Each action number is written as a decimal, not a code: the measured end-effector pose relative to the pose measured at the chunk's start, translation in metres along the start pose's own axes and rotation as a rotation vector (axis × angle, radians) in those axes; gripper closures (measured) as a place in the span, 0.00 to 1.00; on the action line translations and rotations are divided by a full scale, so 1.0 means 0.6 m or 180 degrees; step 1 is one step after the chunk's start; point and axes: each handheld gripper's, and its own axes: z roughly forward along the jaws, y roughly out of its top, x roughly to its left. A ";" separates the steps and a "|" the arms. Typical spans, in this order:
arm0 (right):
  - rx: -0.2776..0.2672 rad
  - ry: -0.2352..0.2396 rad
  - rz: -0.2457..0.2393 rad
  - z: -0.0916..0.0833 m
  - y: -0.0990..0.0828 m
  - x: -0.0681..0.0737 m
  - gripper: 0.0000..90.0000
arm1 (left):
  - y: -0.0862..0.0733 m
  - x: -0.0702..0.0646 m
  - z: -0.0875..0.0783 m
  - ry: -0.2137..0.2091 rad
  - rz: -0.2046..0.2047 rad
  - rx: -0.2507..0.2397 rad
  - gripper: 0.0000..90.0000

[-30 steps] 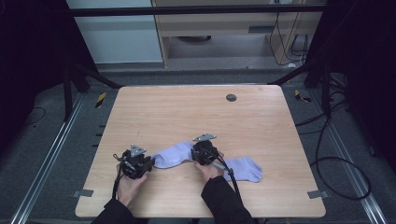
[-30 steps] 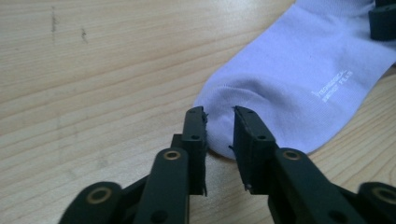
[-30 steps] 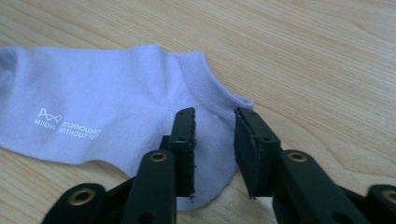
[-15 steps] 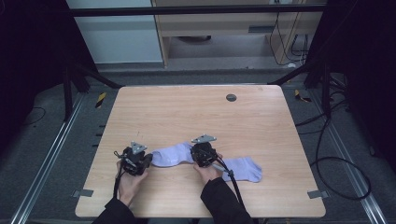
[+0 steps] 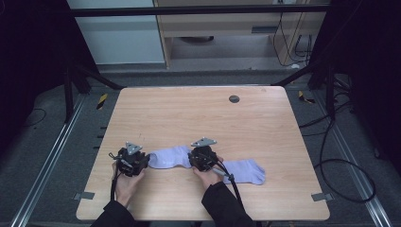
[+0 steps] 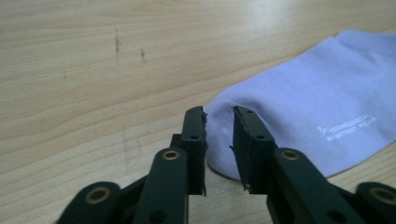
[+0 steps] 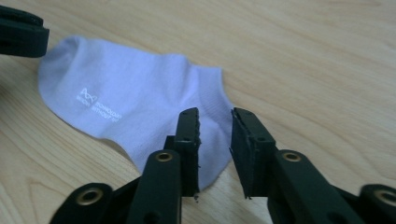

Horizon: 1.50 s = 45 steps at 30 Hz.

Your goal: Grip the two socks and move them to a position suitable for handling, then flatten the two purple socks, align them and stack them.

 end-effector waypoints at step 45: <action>0.0093 -0.0411 0.0347 -0.254 -0.130 -0.239 0.49 | 0.058 -0.204 -0.020 -0.1043 0.0525 -0.0071 0.59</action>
